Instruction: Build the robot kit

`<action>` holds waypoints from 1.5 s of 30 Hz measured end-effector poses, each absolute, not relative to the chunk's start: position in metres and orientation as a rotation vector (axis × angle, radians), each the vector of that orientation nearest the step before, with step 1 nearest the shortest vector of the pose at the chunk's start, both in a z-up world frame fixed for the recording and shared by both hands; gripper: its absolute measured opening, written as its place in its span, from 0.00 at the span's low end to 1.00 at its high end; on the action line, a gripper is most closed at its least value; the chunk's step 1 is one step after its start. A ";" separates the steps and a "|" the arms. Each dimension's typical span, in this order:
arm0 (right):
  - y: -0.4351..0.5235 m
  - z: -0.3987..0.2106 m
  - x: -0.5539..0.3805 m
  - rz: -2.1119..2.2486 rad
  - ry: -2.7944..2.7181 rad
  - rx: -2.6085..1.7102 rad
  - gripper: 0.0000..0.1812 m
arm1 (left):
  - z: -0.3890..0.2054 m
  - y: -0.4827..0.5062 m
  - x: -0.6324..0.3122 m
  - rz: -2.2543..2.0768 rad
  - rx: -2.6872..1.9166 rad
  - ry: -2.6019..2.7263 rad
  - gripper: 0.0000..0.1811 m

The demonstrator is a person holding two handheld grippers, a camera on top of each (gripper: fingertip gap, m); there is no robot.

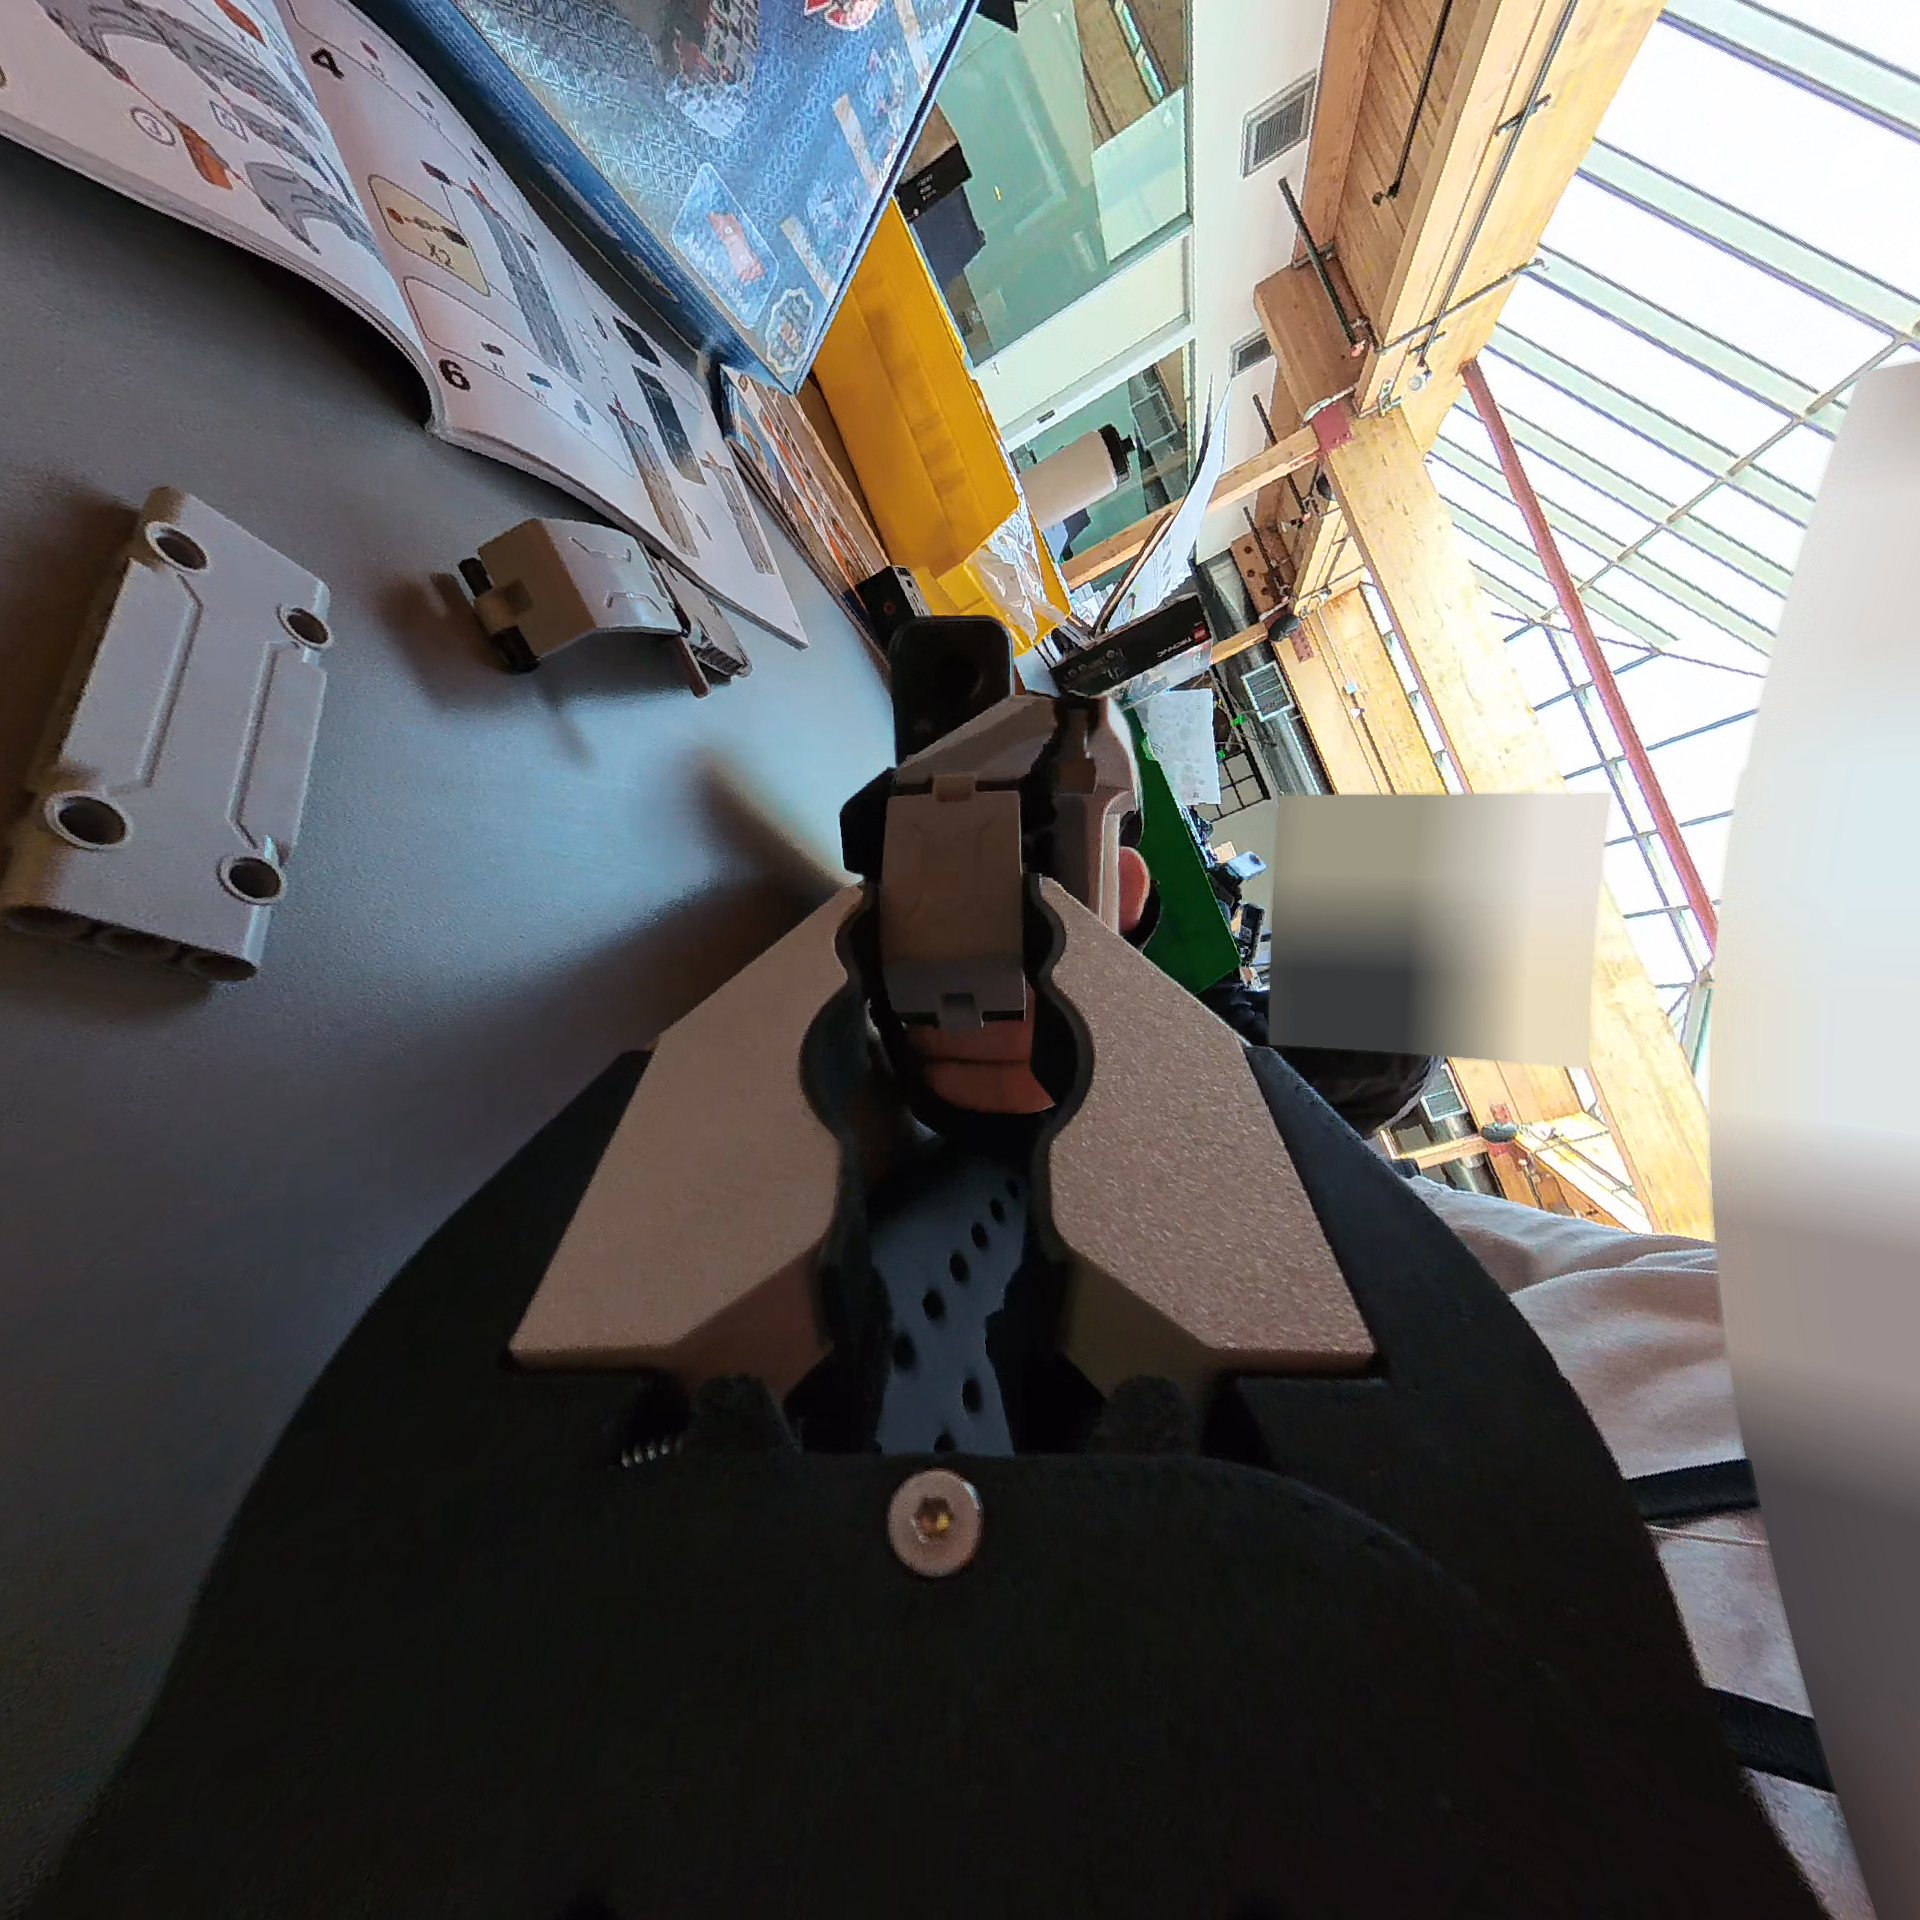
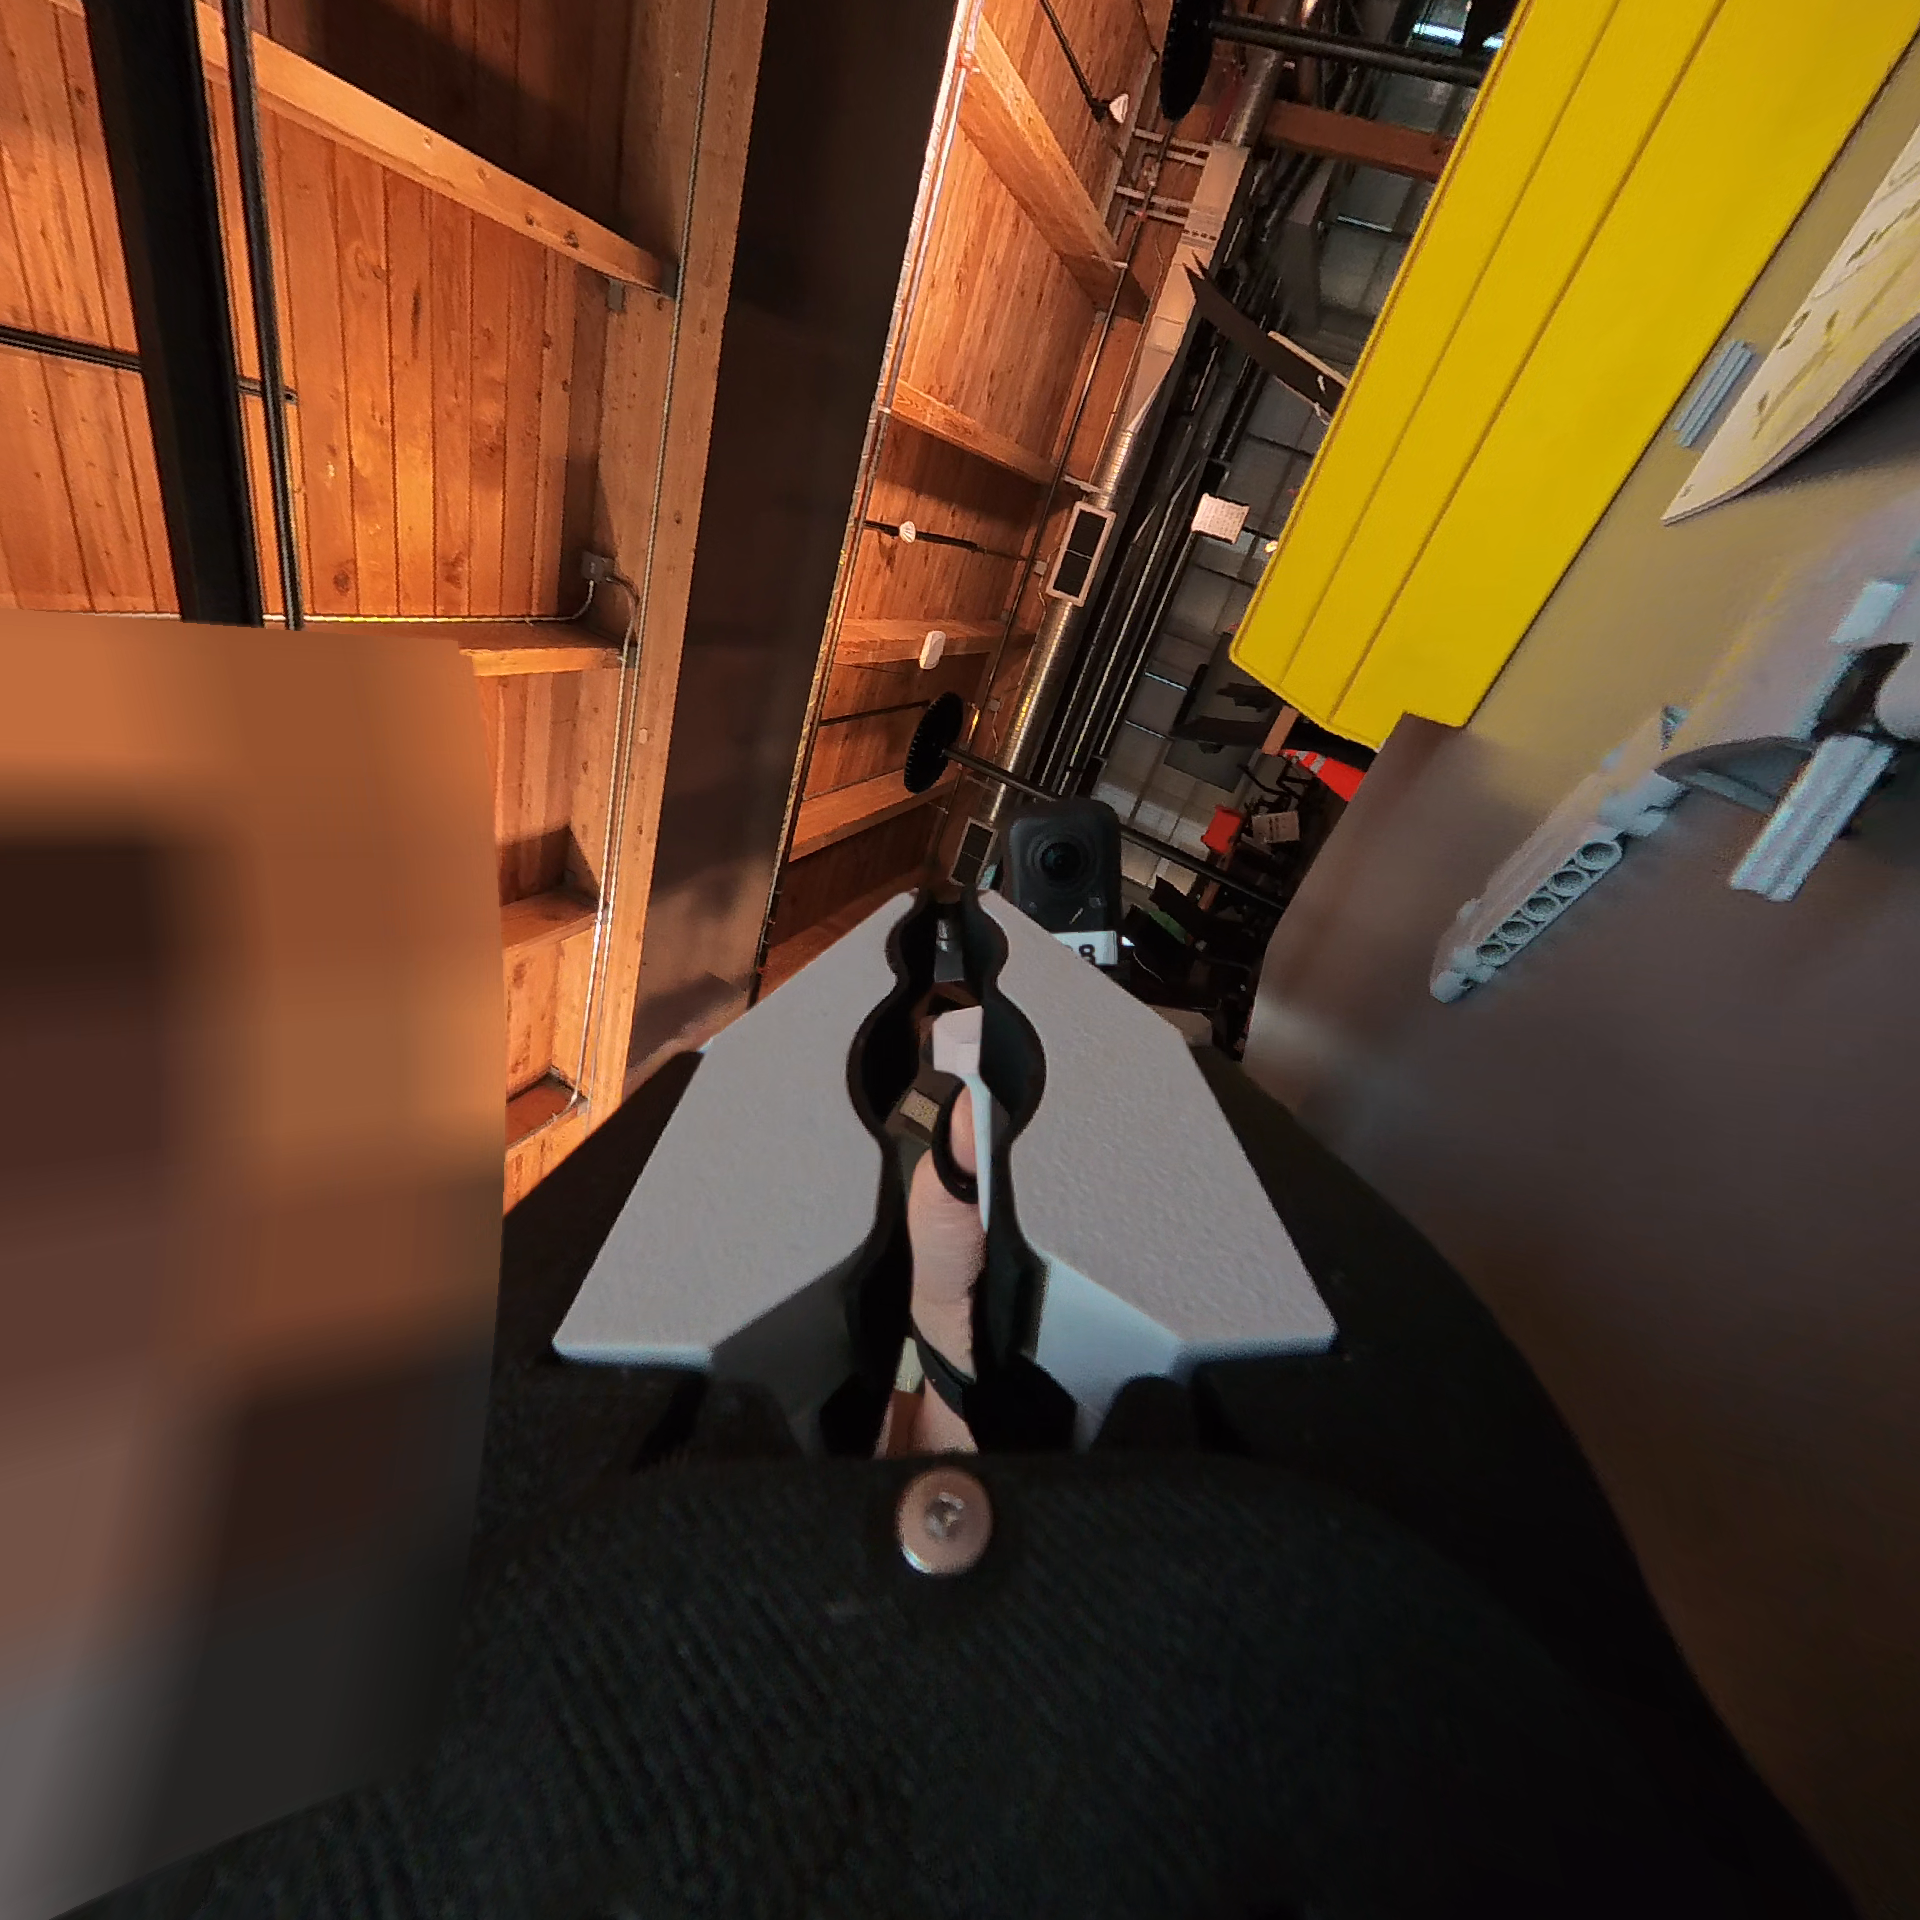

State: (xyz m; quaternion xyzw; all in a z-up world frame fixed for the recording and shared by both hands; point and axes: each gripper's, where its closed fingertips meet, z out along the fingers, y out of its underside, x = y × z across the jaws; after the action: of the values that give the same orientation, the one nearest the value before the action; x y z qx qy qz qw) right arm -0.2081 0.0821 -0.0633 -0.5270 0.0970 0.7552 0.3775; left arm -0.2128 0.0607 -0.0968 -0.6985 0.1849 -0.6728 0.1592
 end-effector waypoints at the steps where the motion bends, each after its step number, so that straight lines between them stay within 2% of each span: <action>1: 0.082 -0.065 -0.212 1.929 0.238 -1.372 0.01 | -0.097 0.060 -0.213 -1.918 -1.997 0.528 0.14; 33: 0.084 -0.072 -0.207 1.929 0.294 -1.413 0.01 | -0.094 0.064 -0.217 -1.931 -1.973 0.483 0.14; 45: 0.081 -0.071 -0.212 1.633 0.085 -1.525 0.01 | -0.094 0.061 -0.216 -1.862 -1.957 0.540 0.14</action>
State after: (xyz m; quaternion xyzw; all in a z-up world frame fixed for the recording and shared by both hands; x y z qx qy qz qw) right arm -0.2124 0.0815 -0.0709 -0.6132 0.0341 0.6568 0.4376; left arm -0.2156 0.0608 -0.0936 -0.6972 0.1923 -0.6633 0.1920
